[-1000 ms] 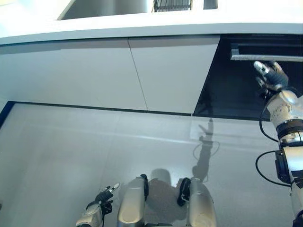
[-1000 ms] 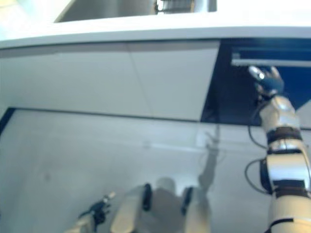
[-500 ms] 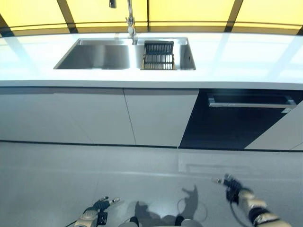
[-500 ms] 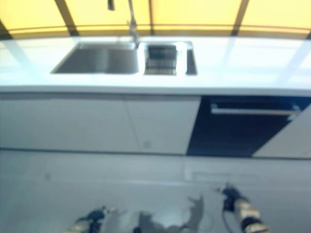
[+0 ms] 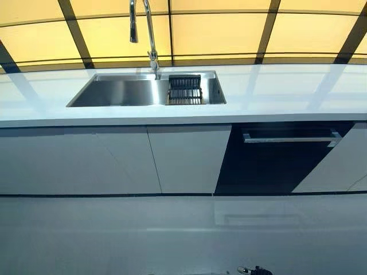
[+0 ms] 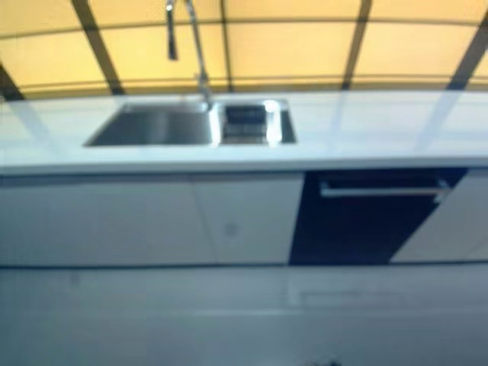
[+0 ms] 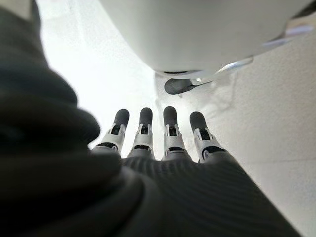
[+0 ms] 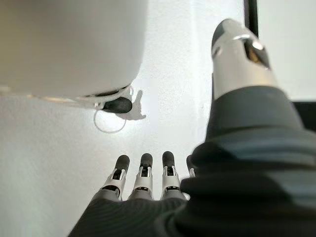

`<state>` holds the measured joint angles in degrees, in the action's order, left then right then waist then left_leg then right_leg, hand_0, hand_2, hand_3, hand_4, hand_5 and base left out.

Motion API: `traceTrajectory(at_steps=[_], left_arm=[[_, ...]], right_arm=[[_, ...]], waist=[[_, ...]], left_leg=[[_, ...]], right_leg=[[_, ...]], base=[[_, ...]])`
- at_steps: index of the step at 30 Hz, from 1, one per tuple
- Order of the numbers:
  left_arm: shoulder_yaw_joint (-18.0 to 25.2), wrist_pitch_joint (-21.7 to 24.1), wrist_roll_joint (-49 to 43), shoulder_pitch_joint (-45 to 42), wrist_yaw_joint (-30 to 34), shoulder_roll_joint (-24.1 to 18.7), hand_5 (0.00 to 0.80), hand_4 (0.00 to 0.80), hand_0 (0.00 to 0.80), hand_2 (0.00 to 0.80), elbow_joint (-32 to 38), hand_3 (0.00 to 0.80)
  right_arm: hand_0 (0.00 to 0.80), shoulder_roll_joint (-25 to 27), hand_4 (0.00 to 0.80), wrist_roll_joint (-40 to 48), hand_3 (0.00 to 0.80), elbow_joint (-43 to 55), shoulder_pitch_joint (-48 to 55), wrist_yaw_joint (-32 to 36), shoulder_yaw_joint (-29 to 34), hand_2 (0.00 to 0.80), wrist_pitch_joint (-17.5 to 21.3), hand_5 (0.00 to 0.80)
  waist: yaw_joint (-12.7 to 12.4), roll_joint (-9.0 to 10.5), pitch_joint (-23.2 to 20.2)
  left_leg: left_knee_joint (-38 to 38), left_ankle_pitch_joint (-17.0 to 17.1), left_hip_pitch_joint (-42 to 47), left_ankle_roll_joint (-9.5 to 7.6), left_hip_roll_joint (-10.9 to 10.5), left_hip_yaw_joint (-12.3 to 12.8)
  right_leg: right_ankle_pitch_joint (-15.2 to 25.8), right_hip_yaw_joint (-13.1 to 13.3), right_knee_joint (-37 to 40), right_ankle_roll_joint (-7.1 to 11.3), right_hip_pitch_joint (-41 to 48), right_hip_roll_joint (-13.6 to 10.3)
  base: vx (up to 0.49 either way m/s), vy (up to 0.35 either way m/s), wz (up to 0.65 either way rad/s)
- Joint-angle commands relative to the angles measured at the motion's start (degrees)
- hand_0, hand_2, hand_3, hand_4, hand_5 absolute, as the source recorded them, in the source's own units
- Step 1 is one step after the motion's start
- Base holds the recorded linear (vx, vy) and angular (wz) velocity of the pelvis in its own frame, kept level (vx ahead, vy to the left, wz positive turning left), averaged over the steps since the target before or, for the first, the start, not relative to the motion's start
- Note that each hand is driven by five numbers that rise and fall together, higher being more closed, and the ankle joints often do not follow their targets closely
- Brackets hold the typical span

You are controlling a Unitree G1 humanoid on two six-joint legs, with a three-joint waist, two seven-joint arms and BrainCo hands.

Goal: Take plates into dishwasher

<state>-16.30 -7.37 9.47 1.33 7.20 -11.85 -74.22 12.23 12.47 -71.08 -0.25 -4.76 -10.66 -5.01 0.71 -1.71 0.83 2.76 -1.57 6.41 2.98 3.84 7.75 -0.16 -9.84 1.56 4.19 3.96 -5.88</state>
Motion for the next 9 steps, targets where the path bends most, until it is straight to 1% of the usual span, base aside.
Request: traceTrajectory(at_steps=[1, 4, 9], left_arm=[[-0.08, 1.56, 0.32, 2.40, -0.87, 0.37, 0.000, 0.000, 0.000, 0.000, -1.74, 0.000], [0.03, 1.62, 0.60, 2.32, -0.41, 0.10, 0.000, 0.000, 0.000, 0.000, -1.33, 0.000], [-0.42, 1.75, 0.58, 1.96, 0.24, 0.58, 0.000, 0.000, 0.000, 0.000, -1.08, 0.000]], right_arm=[[0.000, -1.30, 0.000, -4.09, 0.000, -2.32, -4.14, -1.28, -2.91, 0.000, -0.54, 0.000], [0.000, -1.14, 0.000, -5.32, 0.000, -2.50, -4.13, -2.38, -3.45, 0.000, -0.96, 0.000], [0.000, -1.76, 0.000, -6.14, 0.000, -2.55, -3.72, -1.89, -4.09, 0.000, -1.06, 0.000]], waist=[[0.70, 3.08, 2.28], [0.52, 3.02, 2.38], [0.53, 3.02, 2.44]], left_leg=[[1.51, 2.11, -0.26, -1.02, 0.99, -0.53], [1.53, 1.98, -0.12, -1.12, 0.85, -0.81], [1.59, 1.79, 0.22, -1.28, 0.69, -1.03]], right_leg=[[5.43, 1.67, 2.76, 2.80, 0.75, -4.00], [5.40, 1.66, 2.86, 2.88, 0.92, -4.01], [5.47, 1.81, 2.99, 3.05, 1.18, -4.05]], base=[[0.000, 0.000, 0.00], [0.000, 0.000, 0.00], [0.034, 0.007, -0.01]])
